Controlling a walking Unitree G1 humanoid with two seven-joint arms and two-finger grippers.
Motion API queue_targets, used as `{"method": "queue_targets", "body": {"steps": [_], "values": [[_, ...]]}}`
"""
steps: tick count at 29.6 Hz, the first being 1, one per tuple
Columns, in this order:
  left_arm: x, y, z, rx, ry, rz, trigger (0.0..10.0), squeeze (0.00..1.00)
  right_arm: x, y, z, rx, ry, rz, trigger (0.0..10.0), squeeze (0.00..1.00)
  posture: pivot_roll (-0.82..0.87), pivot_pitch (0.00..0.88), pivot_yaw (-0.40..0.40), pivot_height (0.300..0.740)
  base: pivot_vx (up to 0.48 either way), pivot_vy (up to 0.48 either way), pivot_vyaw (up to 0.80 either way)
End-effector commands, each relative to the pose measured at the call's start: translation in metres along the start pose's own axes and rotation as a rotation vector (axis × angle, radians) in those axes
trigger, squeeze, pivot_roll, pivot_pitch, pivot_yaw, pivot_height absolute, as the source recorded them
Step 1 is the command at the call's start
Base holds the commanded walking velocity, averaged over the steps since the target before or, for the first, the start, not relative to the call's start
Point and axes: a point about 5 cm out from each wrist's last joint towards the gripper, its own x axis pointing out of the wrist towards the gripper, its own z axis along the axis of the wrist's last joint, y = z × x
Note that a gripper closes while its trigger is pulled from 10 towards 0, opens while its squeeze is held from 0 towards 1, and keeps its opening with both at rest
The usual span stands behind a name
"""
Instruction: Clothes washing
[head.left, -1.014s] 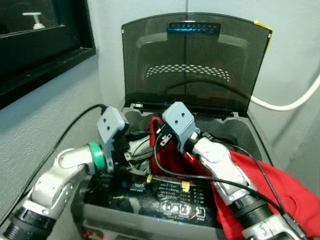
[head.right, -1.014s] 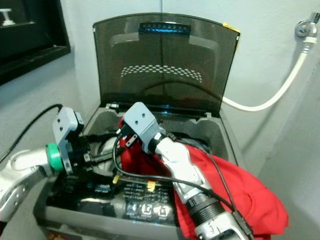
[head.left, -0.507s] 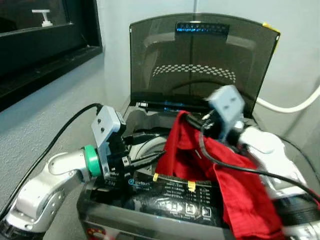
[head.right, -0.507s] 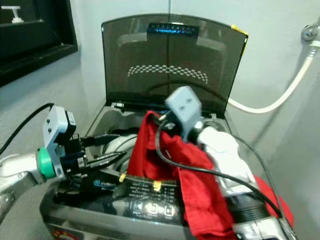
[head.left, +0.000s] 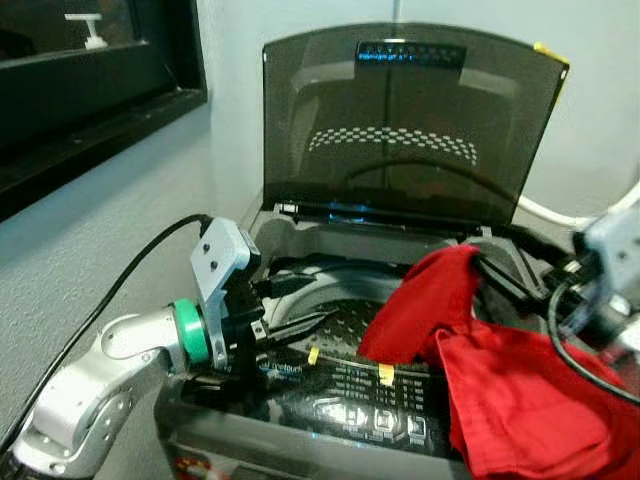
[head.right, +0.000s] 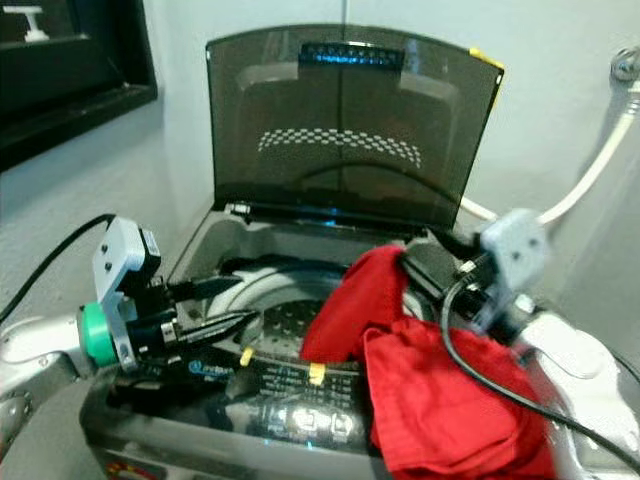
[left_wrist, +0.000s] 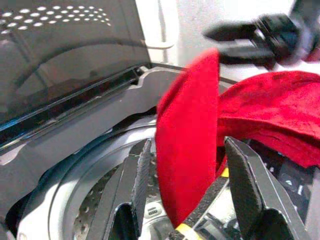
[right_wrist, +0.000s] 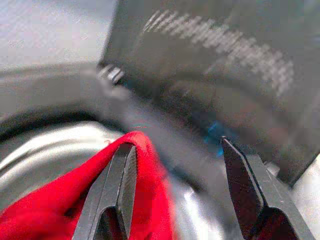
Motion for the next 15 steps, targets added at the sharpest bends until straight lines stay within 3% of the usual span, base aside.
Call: {"method": "queue_targets", "body": {"steps": [1,4,6,12,13,15], "values": [[0.0,-0.004,-0.002,-0.007,0.012,-0.014,10.0,0.0,-0.008,-0.002,0.009,-0.017,-0.011,0.017,10.0,0.0,0.07,0.143,0.048,0.74,0.0,0.0,0.0],[-0.001,-0.006,-0.004,-0.015,0.02,-0.022,10.0,0.0,-0.031,0.011,0.019,-0.03,0.046,0.197,10.0,0.0,0.06,0.146,0.047,0.74,0.0,0.0,0.0],[-0.001,-0.007,-0.004,-0.018,0.023,-0.021,10.0,0.0,-0.033,0.017,0.025,-0.063,0.067,0.225,10.0,0.0,0.05,0.148,0.045,0.74,0.0,0.0,0.0],[0.001,-0.011,-0.007,-0.036,0.018,-0.035,10.0,0.0,-0.036,0.012,0.028,-0.165,0.182,0.23,10.0,0.0,0.04,0.141,0.037,0.74,0.0,0.0,0.0],[0.002,-0.012,-0.008,-0.038,0.019,-0.038,10.0,0.0,-0.037,0.011,0.028,-0.166,0.203,0.244,10.0,0.0,0.04,0.141,0.037,0.74,0.0,0.0,0.0],[0.005,-0.015,-0.011,-0.043,0.019,-0.046,10.0,0.0,-0.039,0.023,0.025,-0.053,0.195,0.323,10.0,0.0,0.03,0.136,0.025,0.74,0.0,0.0,0.0]]}}
